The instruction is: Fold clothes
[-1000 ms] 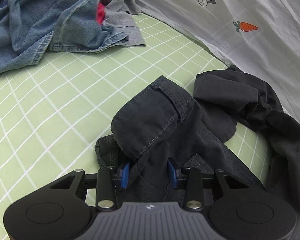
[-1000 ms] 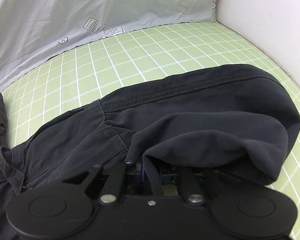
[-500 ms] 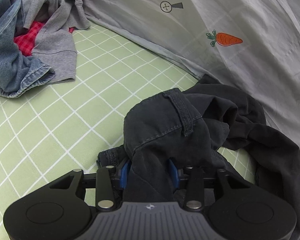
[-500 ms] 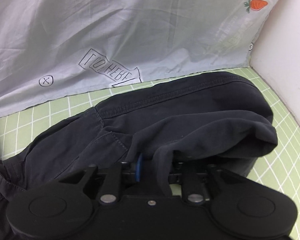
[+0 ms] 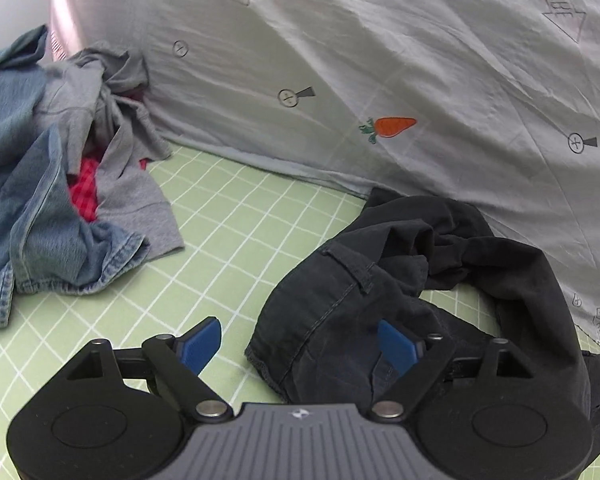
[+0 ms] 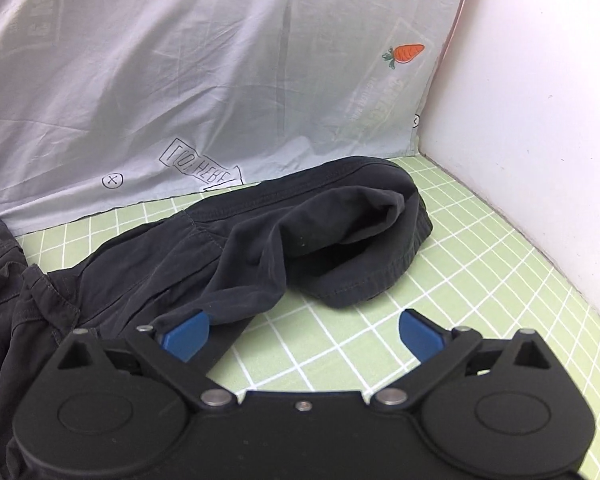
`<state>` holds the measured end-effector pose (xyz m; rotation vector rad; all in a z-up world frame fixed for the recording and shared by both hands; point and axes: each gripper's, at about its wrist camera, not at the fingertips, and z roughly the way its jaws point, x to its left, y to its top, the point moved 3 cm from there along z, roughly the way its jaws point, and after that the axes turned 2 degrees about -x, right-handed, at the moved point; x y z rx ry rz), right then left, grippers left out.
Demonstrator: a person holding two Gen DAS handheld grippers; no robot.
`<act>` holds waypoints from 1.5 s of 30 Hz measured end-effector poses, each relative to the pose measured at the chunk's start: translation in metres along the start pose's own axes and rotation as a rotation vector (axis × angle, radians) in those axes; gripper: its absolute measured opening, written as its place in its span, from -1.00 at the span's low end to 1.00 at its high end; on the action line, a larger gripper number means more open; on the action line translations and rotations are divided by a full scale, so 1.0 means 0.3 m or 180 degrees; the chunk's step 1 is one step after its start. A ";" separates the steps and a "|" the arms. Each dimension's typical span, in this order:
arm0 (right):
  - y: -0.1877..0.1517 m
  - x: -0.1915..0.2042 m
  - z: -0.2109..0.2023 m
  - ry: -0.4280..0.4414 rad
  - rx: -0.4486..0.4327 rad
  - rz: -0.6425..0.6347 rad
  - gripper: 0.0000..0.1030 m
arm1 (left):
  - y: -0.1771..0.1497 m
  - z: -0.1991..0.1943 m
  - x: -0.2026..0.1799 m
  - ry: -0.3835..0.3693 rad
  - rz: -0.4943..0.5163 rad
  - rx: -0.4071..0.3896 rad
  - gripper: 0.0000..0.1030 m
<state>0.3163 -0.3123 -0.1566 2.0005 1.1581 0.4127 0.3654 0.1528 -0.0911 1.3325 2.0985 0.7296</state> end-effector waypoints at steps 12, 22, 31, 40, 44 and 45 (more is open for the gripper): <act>-0.028 0.038 0.063 -0.0023 0.0141 -0.0088 1.00 | 0.148 0.247 -0.246 -0.0150 0.0586 0.0051 0.01; -0.051 0.078 0.120 -0.0029 0.0243 -0.0221 0.99 | 0.152 0.435 -0.251 0.0126 0.0573 0.0177 -0.97; -0.042 0.048 0.038 0.0059 0.0145 -0.0157 0.99 | 0.174 0.166 -0.226 -0.0314 0.0298 -0.0243 -0.98; -0.067 -0.073 -0.140 0.0189 -0.0045 -0.0005 0.99 | 0.043 -0.329 -0.402 -0.1049 0.0496 -0.0629 -0.99; -0.105 -0.145 -0.224 0.0238 -0.0106 0.0053 0.99 | -0.109 -0.476 -0.449 -0.1300 0.0551 -0.0472 -1.00; -0.124 -0.159 -0.238 0.0251 -0.0096 0.0048 0.99 | -0.162 -0.474 -0.447 -0.1341 0.0515 -0.0338 -1.00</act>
